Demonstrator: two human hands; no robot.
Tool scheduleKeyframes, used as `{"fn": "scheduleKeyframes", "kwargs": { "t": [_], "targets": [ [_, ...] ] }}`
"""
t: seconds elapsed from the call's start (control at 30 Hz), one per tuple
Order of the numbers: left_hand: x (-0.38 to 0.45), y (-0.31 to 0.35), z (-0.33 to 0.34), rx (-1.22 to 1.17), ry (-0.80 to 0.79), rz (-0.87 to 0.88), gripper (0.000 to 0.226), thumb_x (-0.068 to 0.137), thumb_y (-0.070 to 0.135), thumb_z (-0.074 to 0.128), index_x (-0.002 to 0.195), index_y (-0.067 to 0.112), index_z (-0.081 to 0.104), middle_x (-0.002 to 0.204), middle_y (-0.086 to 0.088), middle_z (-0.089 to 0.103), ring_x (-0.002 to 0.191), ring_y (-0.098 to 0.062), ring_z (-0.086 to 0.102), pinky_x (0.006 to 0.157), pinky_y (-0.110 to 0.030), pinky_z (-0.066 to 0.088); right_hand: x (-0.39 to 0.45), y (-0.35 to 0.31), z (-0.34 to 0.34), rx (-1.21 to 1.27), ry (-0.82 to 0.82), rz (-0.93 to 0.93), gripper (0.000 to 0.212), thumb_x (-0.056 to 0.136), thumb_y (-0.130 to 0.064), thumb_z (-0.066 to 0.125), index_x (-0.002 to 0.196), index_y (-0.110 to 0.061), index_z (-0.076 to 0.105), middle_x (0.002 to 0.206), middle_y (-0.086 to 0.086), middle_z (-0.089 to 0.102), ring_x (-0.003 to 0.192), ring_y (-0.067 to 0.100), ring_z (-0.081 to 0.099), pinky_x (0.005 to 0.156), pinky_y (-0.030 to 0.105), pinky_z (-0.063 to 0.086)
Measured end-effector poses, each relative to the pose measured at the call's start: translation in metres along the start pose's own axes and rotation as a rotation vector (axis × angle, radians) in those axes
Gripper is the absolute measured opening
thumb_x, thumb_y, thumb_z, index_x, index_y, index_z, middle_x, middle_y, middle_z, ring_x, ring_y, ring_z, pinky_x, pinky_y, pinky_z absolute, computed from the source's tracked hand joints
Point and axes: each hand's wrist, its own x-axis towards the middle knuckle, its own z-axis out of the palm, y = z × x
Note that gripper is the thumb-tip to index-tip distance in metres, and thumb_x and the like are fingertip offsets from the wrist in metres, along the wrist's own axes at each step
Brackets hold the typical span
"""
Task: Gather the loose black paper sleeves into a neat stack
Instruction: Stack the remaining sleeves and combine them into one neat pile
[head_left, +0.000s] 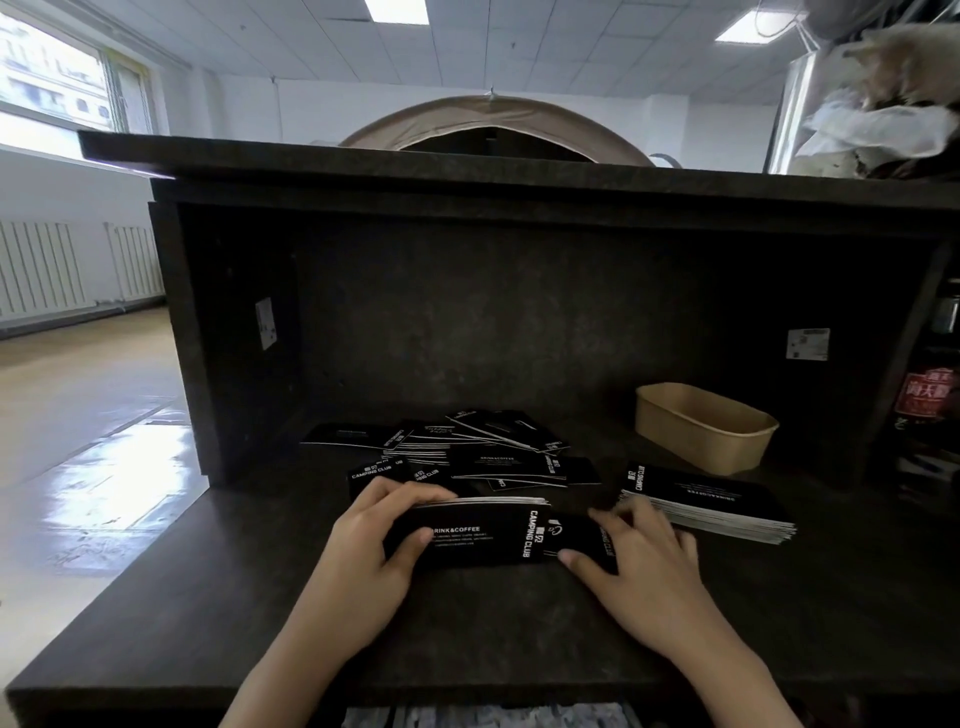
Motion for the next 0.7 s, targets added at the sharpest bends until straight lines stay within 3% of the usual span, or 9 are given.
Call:
{"fn": "scheduleKeyframes", "kwargs": {
  "t": [0.2, 0.3, 0.47, 0.6, 0.63, 0.7],
  "targets": [
    [0.0, 0.0, -0.001, -0.017, -0.037, -0.011, 0.047, 0.087, 0.008, 0.066, 0.106, 0.051, 0.062, 0.109, 0.02, 0.058, 0.108, 0.003, 0.055, 0.088, -0.006, 0.038, 0.0, -0.001, -0.004, 0.095, -0.014, 0.026, 0.067, 0.085, -0.062, 0.054, 0.143, -0.031, 0.039, 0.143, -0.01, 0.033, 0.139, 0.01, 0.028, 0.114, 0.038, 0.019],
    [0.0, 0.0, -0.001, -0.018, -0.043, -0.007, 0.047, 0.088, 0.008, 0.066, 0.107, 0.051, 0.061, 0.11, 0.019, 0.057, 0.108, 0.002, 0.055, 0.089, -0.008, 0.041, 0.0, 0.001, -0.006, 0.145, -0.008, 0.052, 0.061, 0.078, -0.063, 0.062, 0.129, -0.032, 0.051, 0.13, -0.011, 0.039, 0.132, 0.009, 0.034, 0.111, 0.037, 0.022],
    [0.0, 0.0, -0.001, -0.017, -0.042, 0.013, 0.042, 0.089, 0.01, 0.065, 0.109, 0.047, 0.062, 0.11, 0.018, 0.058, 0.107, 0.0, 0.056, 0.087, -0.008, 0.043, -0.005, -0.002, -0.006, 0.113, 0.068, -0.007, 0.049, 0.087, -0.06, 0.05, 0.122, -0.028, 0.06, 0.116, -0.012, 0.048, 0.118, 0.007, 0.044, 0.104, 0.033, 0.036],
    [-0.001, 0.001, 0.0, -0.003, -0.059, 0.022, 0.039, 0.09, 0.015, 0.064, 0.111, 0.048, 0.061, 0.11, 0.02, 0.058, 0.109, 0.0, 0.055, 0.086, -0.01, 0.044, -0.01, -0.004, -0.007, 0.239, 0.245, -0.057, 0.017, 0.096, -0.037, 0.05, 0.101, -0.028, 0.064, 0.088, -0.013, 0.059, 0.083, 0.001, 0.057, 0.075, 0.022, 0.048],
    [-0.001, 0.001, 0.0, 0.004, -0.06, 0.025, 0.039, 0.09, 0.015, 0.064, 0.112, 0.048, 0.061, 0.11, 0.02, 0.058, 0.11, 0.0, 0.055, 0.088, -0.012, 0.043, -0.01, -0.004, -0.008, 0.268, 0.285, -0.045, 0.011, 0.098, -0.028, 0.051, 0.101, -0.027, 0.061, 0.083, -0.012, 0.059, 0.076, 0.001, 0.057, 0.065, 0.019, 0.045],
    [-0.001, 0.001, 0.001, 0.015, -0.063, 0.032, 0.04, 0.09, 0.015, 0.063, 0.113, 0.048, 0.06, 0.111, 0.021, 0.057, 0.111, 0.0, 0.054, 0.092, -0.014, 0.041, -0.009, 0.0, -0.007, 0.33, 0.311, 0.005, 0.018, 0.099, -0.014, 0.048, 0.113, -0.023, 0.056, 0.081, -0.007, 0.058, 0.071, 0.0, 0.054, 0.056, 0.014, 0.038]
  ]
}}
